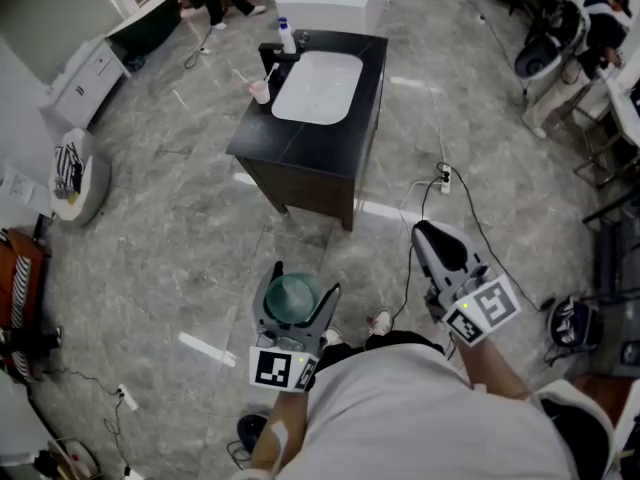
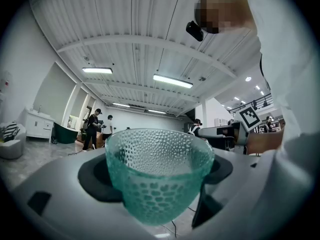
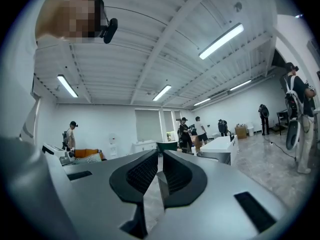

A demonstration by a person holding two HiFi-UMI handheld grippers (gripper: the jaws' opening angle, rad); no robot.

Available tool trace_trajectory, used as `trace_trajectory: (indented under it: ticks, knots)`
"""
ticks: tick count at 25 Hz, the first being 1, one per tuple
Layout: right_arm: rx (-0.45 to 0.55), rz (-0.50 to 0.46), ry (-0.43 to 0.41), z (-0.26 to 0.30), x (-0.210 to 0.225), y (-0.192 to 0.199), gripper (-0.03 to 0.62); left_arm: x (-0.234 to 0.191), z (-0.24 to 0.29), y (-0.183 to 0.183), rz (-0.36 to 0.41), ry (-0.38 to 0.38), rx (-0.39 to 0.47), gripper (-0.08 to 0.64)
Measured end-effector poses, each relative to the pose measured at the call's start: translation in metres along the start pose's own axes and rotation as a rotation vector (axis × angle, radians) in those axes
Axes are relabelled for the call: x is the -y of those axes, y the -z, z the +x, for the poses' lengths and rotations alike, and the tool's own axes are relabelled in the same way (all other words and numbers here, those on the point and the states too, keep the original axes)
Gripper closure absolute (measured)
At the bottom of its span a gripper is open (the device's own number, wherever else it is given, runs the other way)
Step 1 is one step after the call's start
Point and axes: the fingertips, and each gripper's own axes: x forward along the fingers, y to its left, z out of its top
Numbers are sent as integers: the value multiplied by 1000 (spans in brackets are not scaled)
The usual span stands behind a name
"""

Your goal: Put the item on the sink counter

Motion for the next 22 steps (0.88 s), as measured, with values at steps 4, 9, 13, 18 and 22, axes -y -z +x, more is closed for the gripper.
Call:
trace_trajectory:
  ticks: [4, 9, 13, 18, 22]
  knots:
    - [-6, 4, -10, -1, 2, 3, 536, 0, 0, 3, -4, -9, -3, 146]
    - [8, 8, -16, -2, 10, -3, 535, 3, 5, 0, 1, -20, 5, 146]
    - [6, 15, -11, -6, 18, -3, 535, 9, 14, -1, 13, -11, 8, 147]
    - [10, 29, -2, -12, 29, -1, 536, 20, 27, 4, 6, 15, 1, 147]
    - [0, 40, 1, -19, 40, 1, 535, 32, 37, 3, 14, 32, 4, 149]
